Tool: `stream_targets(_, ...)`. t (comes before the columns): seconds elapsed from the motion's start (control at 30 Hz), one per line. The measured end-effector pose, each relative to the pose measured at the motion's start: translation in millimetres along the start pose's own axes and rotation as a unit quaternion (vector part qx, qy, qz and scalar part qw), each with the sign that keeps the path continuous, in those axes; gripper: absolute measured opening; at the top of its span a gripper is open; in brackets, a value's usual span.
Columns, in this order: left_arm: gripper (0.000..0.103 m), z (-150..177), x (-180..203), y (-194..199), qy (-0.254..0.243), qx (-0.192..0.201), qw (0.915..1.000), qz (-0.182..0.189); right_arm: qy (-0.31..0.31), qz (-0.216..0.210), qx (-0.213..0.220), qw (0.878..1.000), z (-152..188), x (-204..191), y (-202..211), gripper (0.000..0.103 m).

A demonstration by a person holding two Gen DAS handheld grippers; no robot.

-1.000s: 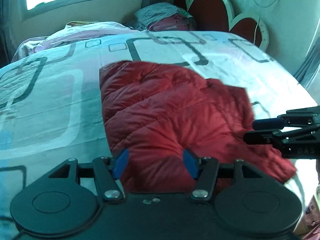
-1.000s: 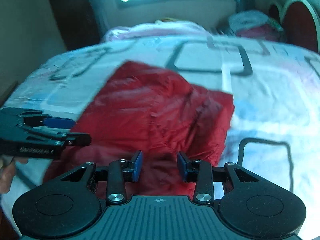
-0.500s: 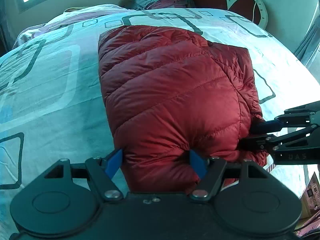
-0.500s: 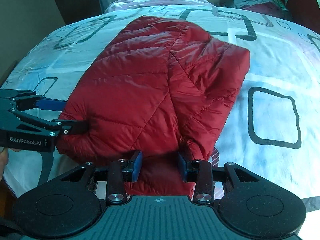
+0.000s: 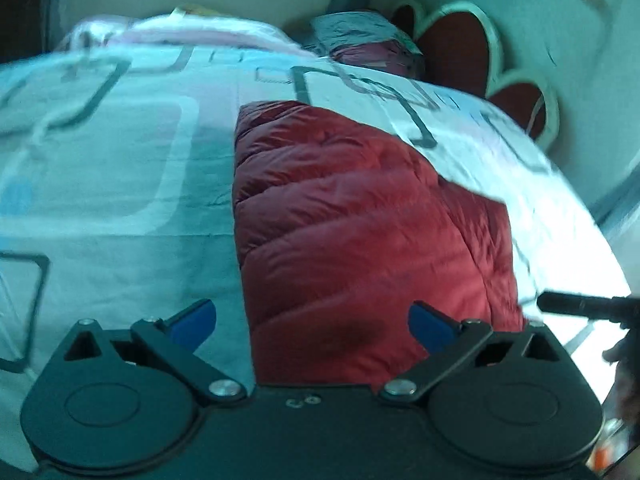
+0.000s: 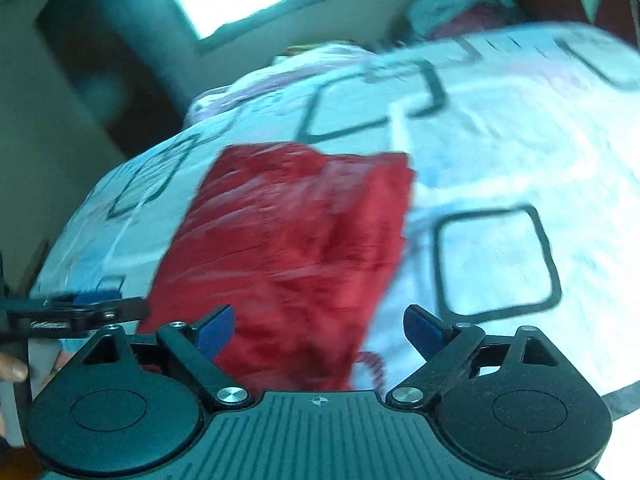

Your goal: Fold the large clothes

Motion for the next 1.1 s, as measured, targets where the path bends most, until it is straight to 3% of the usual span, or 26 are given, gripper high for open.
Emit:
stream_targets(0.2, 0.09, -11, -25, -32, 0.092, -0.018, 0.9944, 0.048, -0.133, -0.092, -0.017, 0.987, -10, 42, -23, 0.091)
stream_targets(0.4, 0.098, -14, -29, -48, 0.116, -0.032, 0.9914, 0.052, -0.199, -0.156, -0.044, 0.966, -14, 62, -50, 0.091)
stream_targets(0.57, 0.092, -12, -28, -48, 0.125, -0.028, 0.9896, 0.065, -0.203, -0.182, -0.062, 0.96, -15, 62, -65, 0.091)
stream_targets(0.97, 0.09, -5, -27, -58, 0.136, -0.039, 0.9858, 0.091, -0.127, -0.191, -0.086, 0.969, -23, 27, -83, 0.09)
stream_targets(1.0, 0.089, -6, -28, -58, 0.136, -0.039, 0.9854, 0.095, -0.129, -0.19, -0.087, 0.969, -24, 28, -81, 0.085)
stream_targets(1.1, 0.09, -8, -33, -58, 0.132, -0.04, 0.9857, 0.098, -0.141, -0.187, -0.089, 0.968, -23, 36, -81, 0.082)
Point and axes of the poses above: each gripper's, at about its wrist camera, not at the fingertips, and y roughly against the way its jaws point, x to its right, z to its underside, the point moved 7 cm from there along -y, roughly the way its jaws point, and after that the axes turned 5 degrees about y, right-handed, at the moved point
